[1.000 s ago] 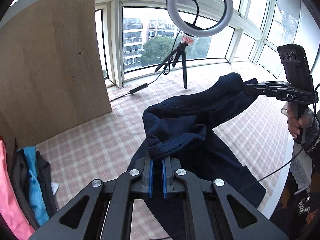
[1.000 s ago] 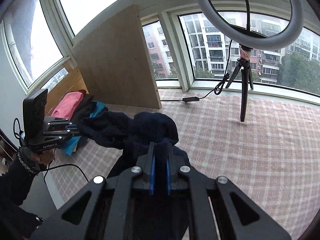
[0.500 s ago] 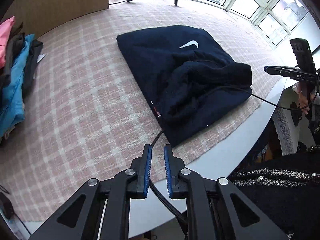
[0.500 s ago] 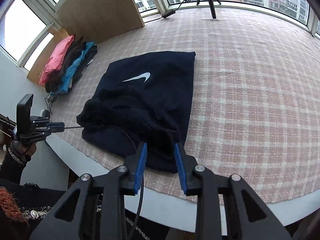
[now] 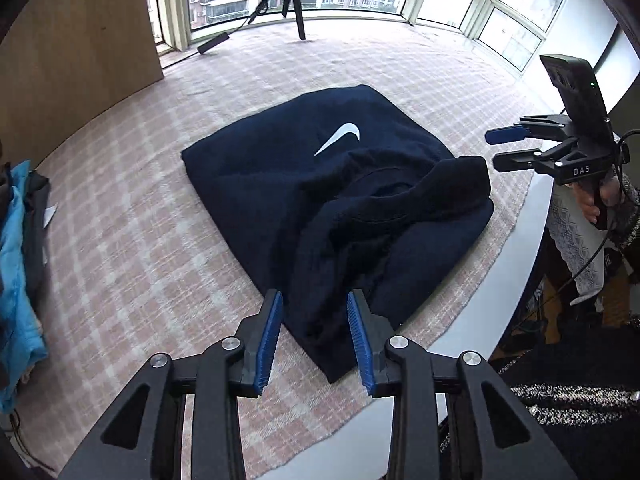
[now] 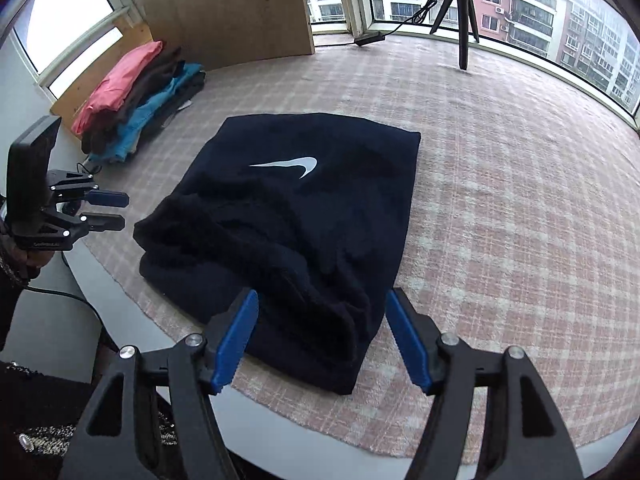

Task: Fold clothes
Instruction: 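Open both grippers and press the folded shirt edges square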

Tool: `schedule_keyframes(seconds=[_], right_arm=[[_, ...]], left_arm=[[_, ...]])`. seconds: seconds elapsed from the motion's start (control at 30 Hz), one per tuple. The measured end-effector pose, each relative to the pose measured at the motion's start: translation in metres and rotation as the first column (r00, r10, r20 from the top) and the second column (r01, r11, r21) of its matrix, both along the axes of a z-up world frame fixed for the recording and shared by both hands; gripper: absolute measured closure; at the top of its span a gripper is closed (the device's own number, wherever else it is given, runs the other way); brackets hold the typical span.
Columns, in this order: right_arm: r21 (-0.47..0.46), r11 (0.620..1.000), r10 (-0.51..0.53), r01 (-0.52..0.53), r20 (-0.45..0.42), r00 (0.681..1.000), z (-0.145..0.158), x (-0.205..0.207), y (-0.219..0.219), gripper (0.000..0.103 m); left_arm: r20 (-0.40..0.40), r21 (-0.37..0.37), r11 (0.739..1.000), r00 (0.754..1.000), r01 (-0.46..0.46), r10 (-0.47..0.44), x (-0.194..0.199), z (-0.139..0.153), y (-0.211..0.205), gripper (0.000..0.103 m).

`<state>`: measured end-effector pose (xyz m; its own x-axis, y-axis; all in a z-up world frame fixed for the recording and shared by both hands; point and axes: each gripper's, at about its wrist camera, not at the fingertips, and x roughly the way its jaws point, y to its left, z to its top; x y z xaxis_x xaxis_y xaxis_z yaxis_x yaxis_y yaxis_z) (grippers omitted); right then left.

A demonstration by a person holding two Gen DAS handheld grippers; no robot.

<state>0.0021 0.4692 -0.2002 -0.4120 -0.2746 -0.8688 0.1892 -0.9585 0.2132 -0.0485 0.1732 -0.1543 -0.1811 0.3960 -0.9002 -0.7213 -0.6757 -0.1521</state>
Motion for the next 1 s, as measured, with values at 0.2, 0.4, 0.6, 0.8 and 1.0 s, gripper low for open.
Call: schedule_keyframes(seconds=[0.2, 0.4, 0.6, 0.8, 1.0], right_arm=[[-0.059, 0.995, 0.086, -0.086, 0.004, 0.996, -0.019, -0.003, -0.016, 0.056], [0.065, 0.978, 0.177, -0.201, 0.263, 0.948, -0.025, 0.065, 0.004, 0.063], [-0.040, 0.996, 0.079, -0.076, 0.077, 0.994, 0.012, 0.040, -0.003, 0.045], [-0.017, 0.971, 0.241, -0.240, 0.062, 0.969, -0.010, 0.010, -0.084, 0.045], [-0.116, 0.935, 0.341, -0.336, 0.029, 0.940, -0.017, -0.004, -0.142, 0.045]], left_arm=[[0.129, 0.073, 0.996, 0.990, 0.052, -0.061, -0.004, -0.025, 0.012, 0.072], [0.192, 0.018, 0.988, 0.970, 0.151, -0.151, 0.057, -0.018, -0.034, 0.072], [0.055, 0.012, 0.996, 0.995, 0.083, -0.084, 0.044, 0.005, -0.026, 0.069], [0.065, -0.053, 0.975, 0.975, 0.215, -0.212, 0.027, -0.024, 0.010, 0.068], [0.129, -0.076, 0.965, 0.962, 0.253, -0.242, 0.067, -0.029, -0.027, 0.064]])
